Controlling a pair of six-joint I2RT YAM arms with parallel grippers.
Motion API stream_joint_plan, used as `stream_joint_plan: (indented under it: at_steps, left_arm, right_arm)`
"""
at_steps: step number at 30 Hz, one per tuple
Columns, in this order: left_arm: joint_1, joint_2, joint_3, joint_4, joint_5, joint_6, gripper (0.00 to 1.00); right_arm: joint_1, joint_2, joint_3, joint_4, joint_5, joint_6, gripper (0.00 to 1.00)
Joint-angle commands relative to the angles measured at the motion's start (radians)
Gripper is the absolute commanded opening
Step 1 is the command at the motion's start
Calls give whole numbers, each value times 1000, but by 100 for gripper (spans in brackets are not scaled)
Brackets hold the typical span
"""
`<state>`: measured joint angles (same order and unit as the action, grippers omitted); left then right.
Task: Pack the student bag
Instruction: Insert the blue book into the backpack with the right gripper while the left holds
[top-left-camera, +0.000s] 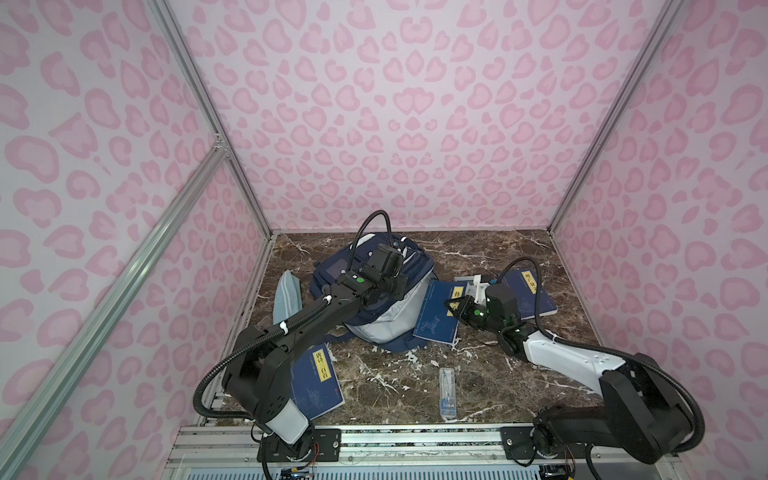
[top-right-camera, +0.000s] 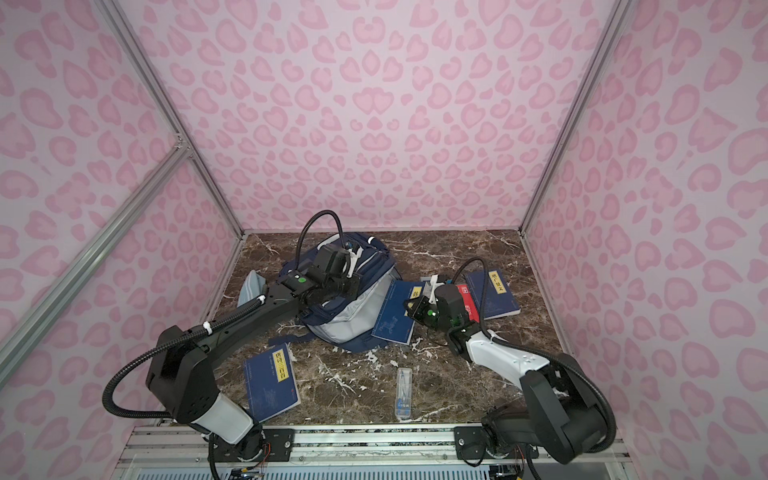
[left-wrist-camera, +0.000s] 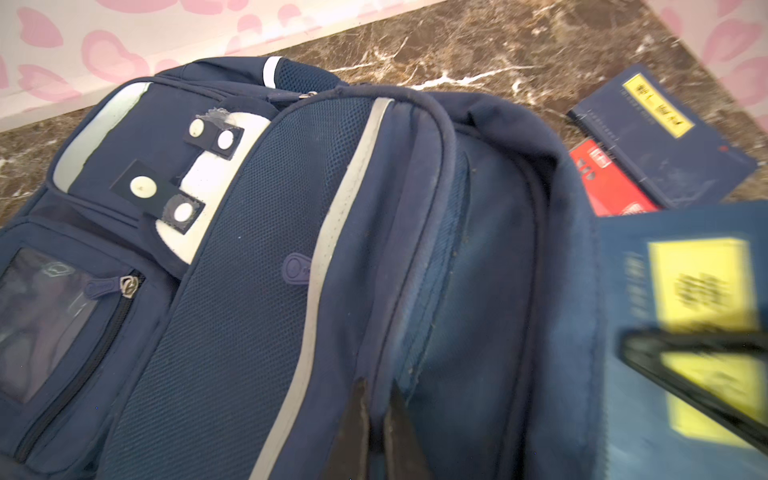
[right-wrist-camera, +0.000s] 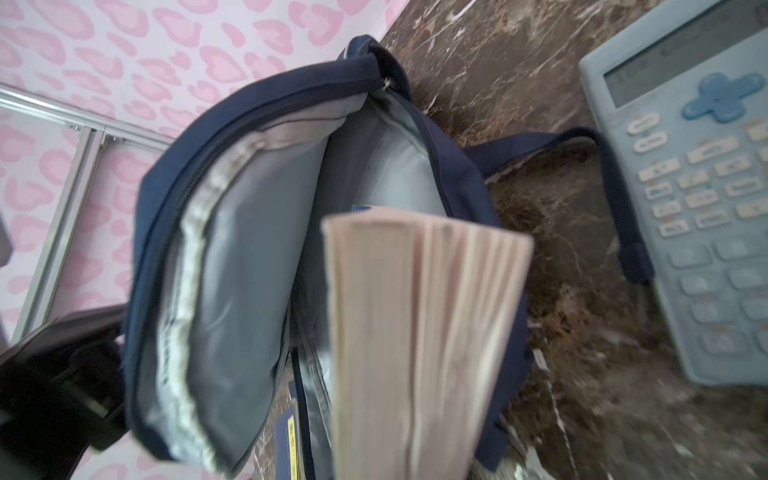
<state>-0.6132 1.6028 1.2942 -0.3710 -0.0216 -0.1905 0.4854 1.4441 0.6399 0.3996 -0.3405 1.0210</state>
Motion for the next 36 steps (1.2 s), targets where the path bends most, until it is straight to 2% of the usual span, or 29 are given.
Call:
stream_joint_plan:
  at_steps: [1,8,13,17,19,22,25,28,30,32,34,36]
  left_arm:
    - [30,-29,7,70,117,-9,3]
    - [64,-37,45,72,199,4,3]
    - [64,-89,12,132,249,11,4]
    - [70,-130,-14,132,248,14,3]
    - [72,-136,-28,140,257,16,3]
    - [79,-132,-48,155,238,9,3]
    - [100,-118,-62,177,227,-11,3]
    - [123,-87,-63,216,215,-16,3]
    - [139,-48,-37,217,218,-20,3]
    - [142,-13,1,204,208,-15,3]
    - [142,6,27,197,213,-8,3]
    - [142,10,36,199,230,-4,3]
  right_arm:
    - [46,142,71,241,117,57,0]
    - [148,554,287,622,359,182,0]
    - [200,813,565,695,427,241,0]
    - [231,918,765,574,455,194,21]
    - [234,949,800,561,427,194,39]
    - [229,926,701,638,415,218,54]
    - [215,854,594,628,386,175,57]
    - [201,780,500,612,353,135,55]
    - [185,757,478,583,309,131,44]
    - [169,769,486,589,221,155,22]
    - [164,772,447,644,178,195,11]
    - [166,757,382,708,172,219,5]
